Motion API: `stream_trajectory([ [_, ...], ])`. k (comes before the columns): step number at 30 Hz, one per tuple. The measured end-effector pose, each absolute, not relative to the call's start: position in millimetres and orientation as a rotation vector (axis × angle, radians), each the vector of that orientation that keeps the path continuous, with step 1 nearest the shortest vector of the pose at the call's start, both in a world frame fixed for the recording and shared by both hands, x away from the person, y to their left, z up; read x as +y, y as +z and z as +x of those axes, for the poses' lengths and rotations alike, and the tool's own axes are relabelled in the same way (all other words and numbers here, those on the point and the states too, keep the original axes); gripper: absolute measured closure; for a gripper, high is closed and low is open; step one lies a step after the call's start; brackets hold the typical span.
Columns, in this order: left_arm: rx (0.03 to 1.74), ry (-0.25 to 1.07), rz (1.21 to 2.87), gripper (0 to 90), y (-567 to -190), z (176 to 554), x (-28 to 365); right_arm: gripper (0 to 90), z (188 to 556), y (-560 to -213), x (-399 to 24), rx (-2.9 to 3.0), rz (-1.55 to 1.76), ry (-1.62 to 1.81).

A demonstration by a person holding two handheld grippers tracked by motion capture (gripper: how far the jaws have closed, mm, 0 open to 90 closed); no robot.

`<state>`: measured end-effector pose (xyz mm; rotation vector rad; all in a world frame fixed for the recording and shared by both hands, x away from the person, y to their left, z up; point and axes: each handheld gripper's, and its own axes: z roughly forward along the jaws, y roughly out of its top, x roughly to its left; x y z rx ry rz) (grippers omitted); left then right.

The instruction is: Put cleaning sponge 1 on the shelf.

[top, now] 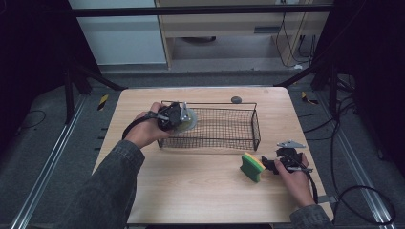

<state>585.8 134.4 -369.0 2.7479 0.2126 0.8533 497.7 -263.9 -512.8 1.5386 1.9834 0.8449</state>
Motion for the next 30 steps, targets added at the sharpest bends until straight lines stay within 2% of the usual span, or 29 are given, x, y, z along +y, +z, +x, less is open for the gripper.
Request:
stream_trajectory([
  [30, 0.259, 0.755, 2.795, 70.0, -397.7, 601.4, 139.1, 0.7, 497.7, -512.8, -264.0, 1.984, 1.538, 0.845],
])
